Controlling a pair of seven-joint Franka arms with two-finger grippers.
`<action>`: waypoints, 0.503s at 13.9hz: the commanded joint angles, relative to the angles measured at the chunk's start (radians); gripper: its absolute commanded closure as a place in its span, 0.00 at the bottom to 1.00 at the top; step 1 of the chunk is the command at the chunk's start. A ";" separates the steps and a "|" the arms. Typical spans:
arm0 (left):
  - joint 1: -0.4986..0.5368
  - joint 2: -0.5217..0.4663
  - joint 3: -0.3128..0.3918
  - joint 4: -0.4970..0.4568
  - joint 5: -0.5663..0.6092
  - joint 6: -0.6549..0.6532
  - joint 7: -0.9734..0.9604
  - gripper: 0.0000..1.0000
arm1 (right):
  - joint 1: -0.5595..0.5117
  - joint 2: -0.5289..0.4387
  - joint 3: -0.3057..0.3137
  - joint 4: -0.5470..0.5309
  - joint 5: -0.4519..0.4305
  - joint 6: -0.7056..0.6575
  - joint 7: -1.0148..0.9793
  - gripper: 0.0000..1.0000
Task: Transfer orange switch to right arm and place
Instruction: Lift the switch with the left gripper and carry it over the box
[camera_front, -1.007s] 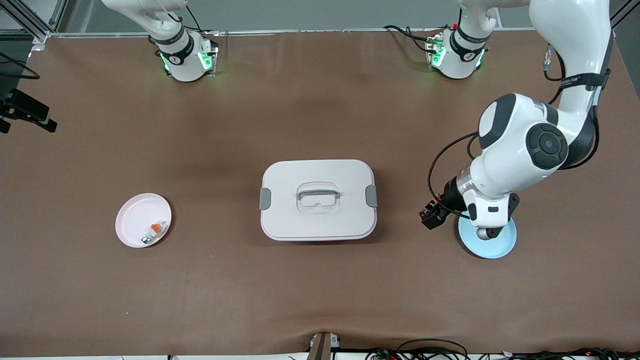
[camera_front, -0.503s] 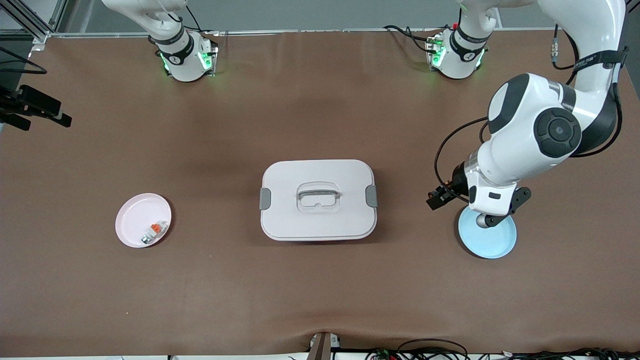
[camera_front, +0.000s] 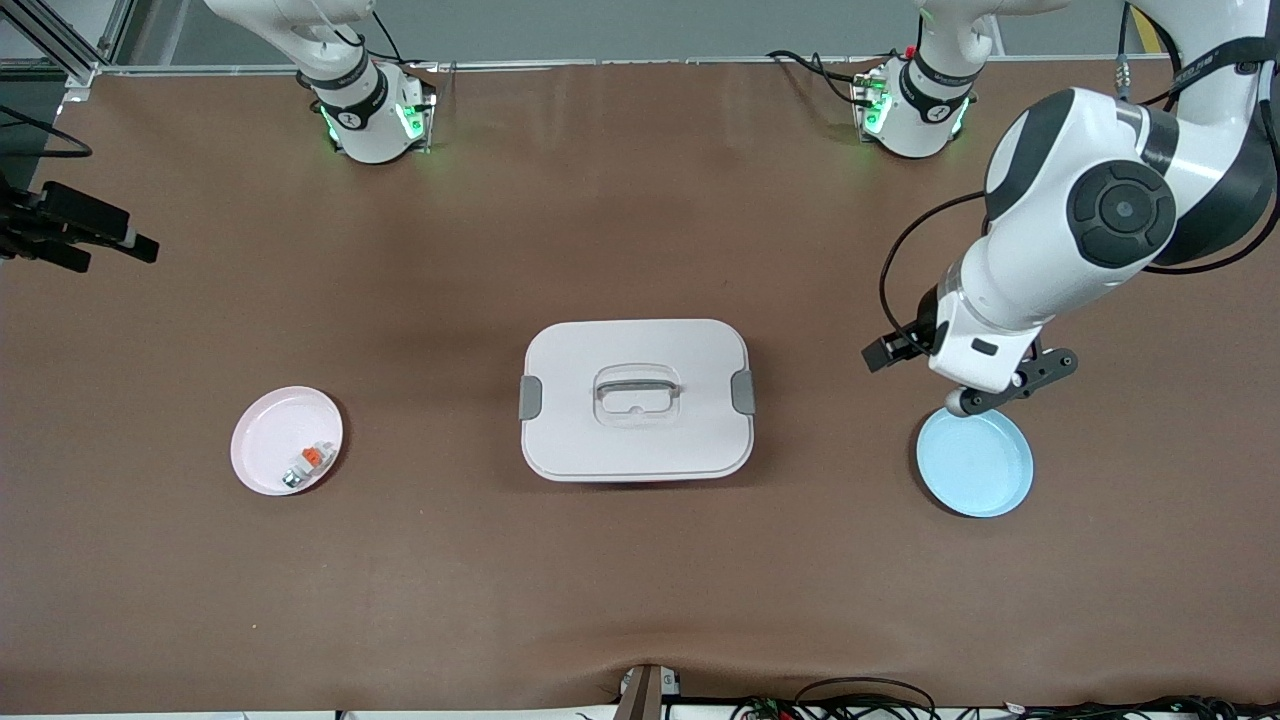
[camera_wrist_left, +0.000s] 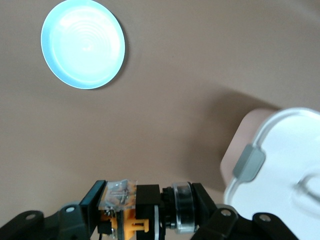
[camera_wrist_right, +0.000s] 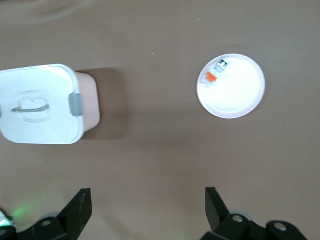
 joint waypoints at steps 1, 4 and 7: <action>0.004 -0.012 -0.015 -0.008 0.021 -0.024 0.131 1.00 | -0.011 -0.014 0.005 -0.039 0.061 0.019 0.020 0.00; -0.002 -0.004 -0.067 -0.005 0.021 -0.025 0.208 1.00 | -0.008 -0.020 0.007 -0.076 0.111 0.047 0.077 0.00; -0.043 0.003 -0.108 0.011 0.038 -0.024 0.225 1.00 | -0.010 -0.045 0.007 -0.149 0.187 0.097 0.077 0.00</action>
